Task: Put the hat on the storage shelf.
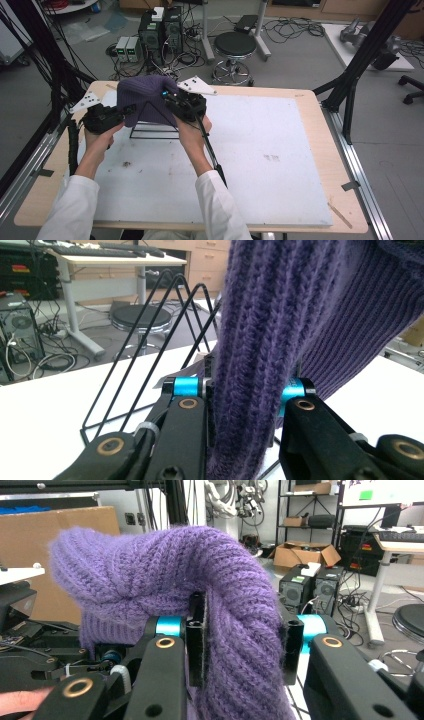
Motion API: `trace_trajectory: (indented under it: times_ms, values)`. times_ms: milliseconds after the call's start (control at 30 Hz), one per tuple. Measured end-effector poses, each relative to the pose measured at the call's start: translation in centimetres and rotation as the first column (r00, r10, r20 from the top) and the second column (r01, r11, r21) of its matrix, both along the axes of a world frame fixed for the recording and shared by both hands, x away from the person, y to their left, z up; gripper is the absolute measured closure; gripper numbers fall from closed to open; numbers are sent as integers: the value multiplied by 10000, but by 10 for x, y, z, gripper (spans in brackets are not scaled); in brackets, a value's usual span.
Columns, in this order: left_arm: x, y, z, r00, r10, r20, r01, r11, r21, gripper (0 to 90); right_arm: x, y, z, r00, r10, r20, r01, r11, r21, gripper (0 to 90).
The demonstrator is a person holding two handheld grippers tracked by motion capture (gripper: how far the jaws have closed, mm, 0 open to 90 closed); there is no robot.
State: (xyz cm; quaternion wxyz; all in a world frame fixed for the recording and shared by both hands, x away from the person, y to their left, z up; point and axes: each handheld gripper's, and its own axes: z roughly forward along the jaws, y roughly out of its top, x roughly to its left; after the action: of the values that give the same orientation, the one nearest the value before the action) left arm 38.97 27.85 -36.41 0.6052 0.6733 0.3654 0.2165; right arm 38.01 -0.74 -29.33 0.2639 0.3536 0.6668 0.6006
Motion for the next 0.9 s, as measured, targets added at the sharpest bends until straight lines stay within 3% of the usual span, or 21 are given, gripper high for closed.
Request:
trace_trajectory:
  times_ms: [100,200,400,533,733,900]
  values:
    - [2,-1,-3,9999,-9,-155,11,9999,159,800,1,1,-1,10000,-48,-86,47,9999,-104,663]
    - [2,0,-12,9999,160,13,-160,9999,-13,801,1,3,-4,9999,-57,-111,55,9998,-199,663]
    - [2,6,-28,9992,323,-250,-327,9993,-182,801,3,11,-16,9992,8,-389,-29,9985,-538,663]
    - [4,7,-33,9984,344,-454,-345,9994,-11,799,6,15,-23,9981,-51,-608,8,9975,-706,661]
    - [9,3,-42,9958,538,-740,-572,9974,-438,797,10,16,-28,9950,-492,-868,424,9960,-790,661]
    - [10,7,-52,9932,672,-954,-733,9954,-617,794,11,19,-30,9944,-464,-947,372,9946,-964,659]
